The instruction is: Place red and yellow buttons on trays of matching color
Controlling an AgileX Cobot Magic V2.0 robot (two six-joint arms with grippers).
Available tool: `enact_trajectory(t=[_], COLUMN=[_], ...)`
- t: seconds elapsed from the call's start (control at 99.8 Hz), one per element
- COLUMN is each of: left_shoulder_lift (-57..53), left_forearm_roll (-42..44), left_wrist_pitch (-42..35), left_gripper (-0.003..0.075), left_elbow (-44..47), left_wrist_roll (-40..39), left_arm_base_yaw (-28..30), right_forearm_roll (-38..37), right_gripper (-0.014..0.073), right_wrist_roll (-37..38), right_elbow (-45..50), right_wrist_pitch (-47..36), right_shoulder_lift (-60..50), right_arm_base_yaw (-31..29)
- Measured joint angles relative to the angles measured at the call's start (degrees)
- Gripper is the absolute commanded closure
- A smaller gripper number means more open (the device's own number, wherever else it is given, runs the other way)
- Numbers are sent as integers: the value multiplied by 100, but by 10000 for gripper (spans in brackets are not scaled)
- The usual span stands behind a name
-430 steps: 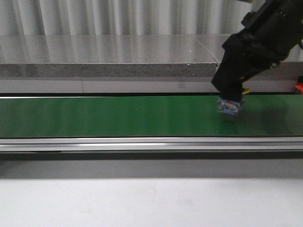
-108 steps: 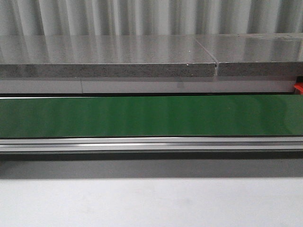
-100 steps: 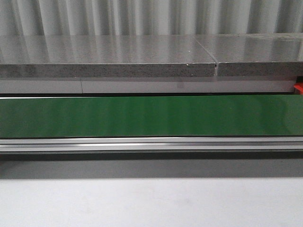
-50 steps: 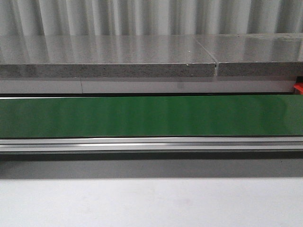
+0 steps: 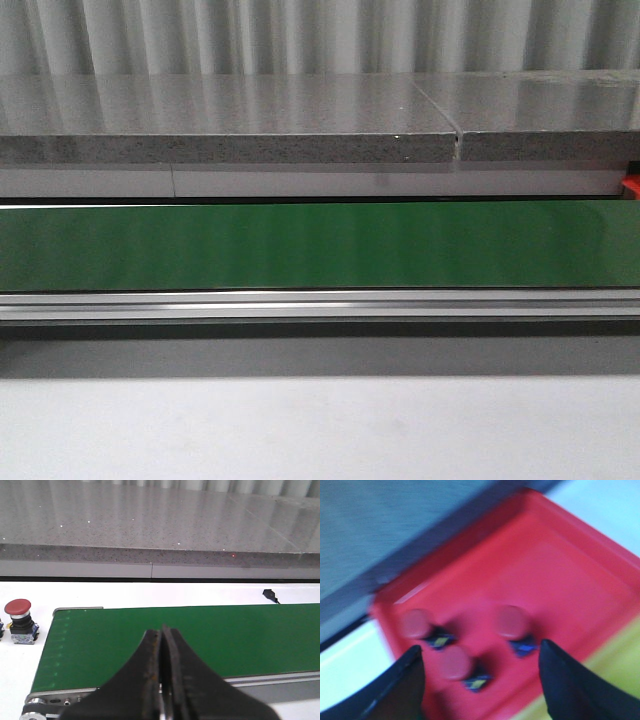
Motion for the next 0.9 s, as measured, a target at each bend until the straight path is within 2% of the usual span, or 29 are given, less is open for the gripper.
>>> enact_trajectory(t=[0.261, 0.481, 0.652, 0.832, 0.902], left_shoulder_lift=[0, 0, 0, 0, 0], left_forearm_roll=[0, 0, 0, 0, 0], left_wrist_pitch=[0, 0, 0, 0, 0], left_gripper=[741, 741, 741, 741, 741], left_elbow=[0, 0, 0, 0, 0], left_wrist_roll=[0, 0, 0, 0, 0], left_arm_base_yaw=[0, 0, 0, 0, 0], right_forearm_roll=[12, 12, -9, -40, -45], right_gripper=[97, 97, 99, 99, 124], right_wrist_roll=[-251, -570, -725, -762, -762], right_elbow=[0, 0, 239, 1068, 1398], right_wrist_pitch=[-46, 396, 840, 972, 1027], right_shoulder_lift=[-967, -1675, -2224, -2992, -3306], right_arm_base_yaw=[1536, 2545, 2809, 2833, 2833])
